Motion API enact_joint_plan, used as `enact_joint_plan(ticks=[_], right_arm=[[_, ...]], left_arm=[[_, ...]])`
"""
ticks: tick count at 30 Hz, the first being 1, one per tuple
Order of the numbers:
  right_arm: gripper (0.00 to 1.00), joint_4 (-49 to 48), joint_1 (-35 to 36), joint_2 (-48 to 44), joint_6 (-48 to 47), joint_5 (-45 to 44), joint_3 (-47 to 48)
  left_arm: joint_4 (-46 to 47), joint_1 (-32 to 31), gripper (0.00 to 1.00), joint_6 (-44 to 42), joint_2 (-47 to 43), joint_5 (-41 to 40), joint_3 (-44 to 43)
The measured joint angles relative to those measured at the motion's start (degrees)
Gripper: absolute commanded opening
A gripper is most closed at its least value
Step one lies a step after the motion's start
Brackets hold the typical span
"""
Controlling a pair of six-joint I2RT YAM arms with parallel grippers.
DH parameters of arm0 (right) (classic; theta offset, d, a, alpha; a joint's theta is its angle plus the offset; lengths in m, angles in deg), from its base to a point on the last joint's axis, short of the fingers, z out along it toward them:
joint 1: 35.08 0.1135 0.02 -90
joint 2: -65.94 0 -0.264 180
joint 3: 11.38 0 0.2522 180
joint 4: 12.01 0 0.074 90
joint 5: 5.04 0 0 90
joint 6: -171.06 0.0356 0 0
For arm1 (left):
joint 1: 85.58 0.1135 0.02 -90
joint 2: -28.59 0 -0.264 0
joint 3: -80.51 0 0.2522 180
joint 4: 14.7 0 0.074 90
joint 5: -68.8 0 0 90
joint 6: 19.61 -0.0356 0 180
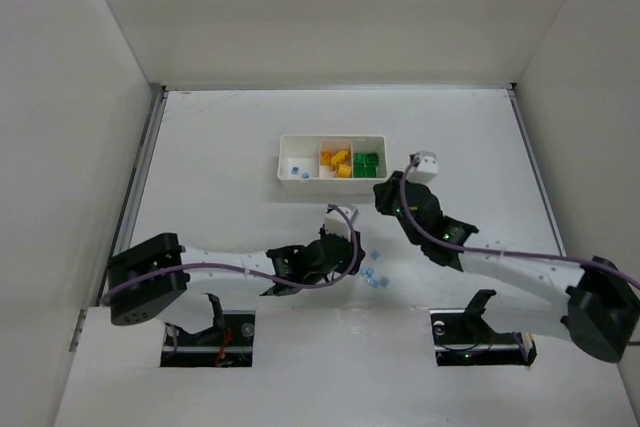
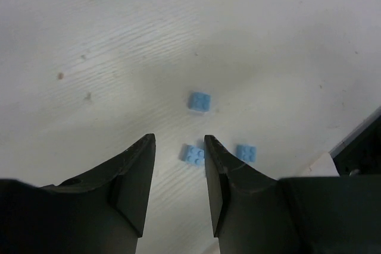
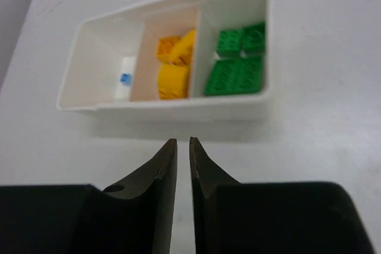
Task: Sort the legos into containers by color
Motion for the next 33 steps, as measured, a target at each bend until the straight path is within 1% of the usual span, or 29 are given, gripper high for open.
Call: enact_joint_plan(ticks=[2,3,7,8,12,15,18,22,23,26,28,31,33], right_arm=[[0.21,3.2,0.0,-5.8,2.7,-1.3,-5.3],[0.23,5.1,0.0,-8.0,4.3,-1.7,-7.4],[0.44,14.4,1.2,-15.1,11.9,-3.4,-13.5],[0.46,16.5,1.9,-17.1,13.8,-3.9,-14.7],[0.46,24.2,3.5,-24.7,20.2,-5.9,-17.6],[0.46,27.1,3.5,-28.0,22.7,-6.4,-17.8],[0.46,28.3,3.5,-28.5,23.7,-6.3,-17.8],[0.42,29.4,5.2,-25.8,24.1,-5.4,-17.6],[0.41,29.9,6.0,-24.7,24.1,-5.1,-17.3],[0.38,32.7,9.0,-22.7,24.9,-4.3,-16.0],[0.37,35.5,11.6,-22.1,26.0,-4.2,-14.3],[0.39,39.6,15.9,-21.3,28.2,-4.2,-11.2],[0.45,41.1,17.8,-20.0,29.2,-4.0,-9.9]], left_arm=[[1.3,-1.1,0.36,-1.4,3.1,0.3,-1.9],[1.8,-1.3,0.36,-2.1,4.6,0.4,-2.7],[2.9,-1.3,0.36,-4.5,10.7,0.9,-6.3],[3.1,-1.3,0.36,-5.0,12.3,1.0,-7.2],[3.2,-1.3,0.36,-6.7,16.5,2.2,-9.8],[3.2,-1.2,0.36,-7.4,18.1,2.7,-10.7],[3.2,-1.2,0.35,-7.8,19.6,2.8,-11.6],[3.1,-1.1,0.33,-8.1,21.6,2.8,-12.3],[3.2,-1.1,0.3,-8.2,22.0,2.7,-12.4],[3.2,-0.9,0.18,-8.4,22.5,2.6,-12.9],[3.2,-0.6,0.14,-8.5,22.5,2.1,-12.8],[3.2,0.0,0.13,-8.4,22.3,1.5,-12.6],[3.2,1.2,0.13,-8.4,21.2,1.3,-11.8]])
